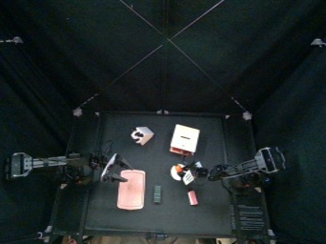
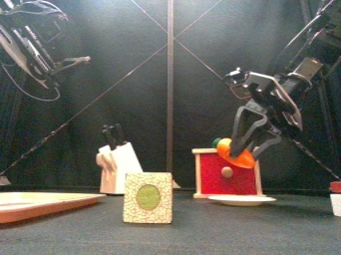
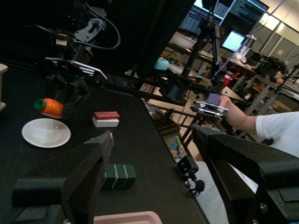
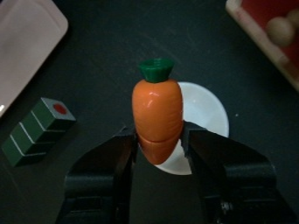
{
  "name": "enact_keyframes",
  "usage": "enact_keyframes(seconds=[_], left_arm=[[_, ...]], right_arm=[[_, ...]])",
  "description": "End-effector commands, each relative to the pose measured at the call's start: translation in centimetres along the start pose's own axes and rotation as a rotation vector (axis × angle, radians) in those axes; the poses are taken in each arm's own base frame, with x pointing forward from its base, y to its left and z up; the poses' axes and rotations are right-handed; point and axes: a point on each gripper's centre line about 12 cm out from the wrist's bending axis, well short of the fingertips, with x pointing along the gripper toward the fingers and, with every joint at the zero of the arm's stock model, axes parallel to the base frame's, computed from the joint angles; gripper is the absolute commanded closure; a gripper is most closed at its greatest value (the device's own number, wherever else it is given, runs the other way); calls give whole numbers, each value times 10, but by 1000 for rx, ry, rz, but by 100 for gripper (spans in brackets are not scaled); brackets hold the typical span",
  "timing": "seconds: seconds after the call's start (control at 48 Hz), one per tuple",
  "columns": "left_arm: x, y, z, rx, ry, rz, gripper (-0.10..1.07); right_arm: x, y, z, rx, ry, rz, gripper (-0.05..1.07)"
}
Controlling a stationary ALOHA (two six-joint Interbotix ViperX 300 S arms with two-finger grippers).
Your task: Put carrot on small plate
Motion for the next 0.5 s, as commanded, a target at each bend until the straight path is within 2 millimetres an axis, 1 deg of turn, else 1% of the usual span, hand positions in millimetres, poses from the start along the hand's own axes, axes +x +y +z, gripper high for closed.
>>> enact_keyframes(seconds=[0.0,0.167,0.292,0.375,0.479], left_arm=[[1,2,2,1,0,17,-5],[1,8,-1,-6,17,65,-5],[1,9,-1,-6,20,76,-5],[1,9,-1,-7,20,78,-5],[1,9,-1,-7,19,77,-5]], right_arm=[[6,2,4,7,8,12,28],[18,-3,2,24,44,6,28],[21,-2,4,37,59,23,27],[21,-1,5,37,58,29,25],[21,1,7,39,54,33,18]])
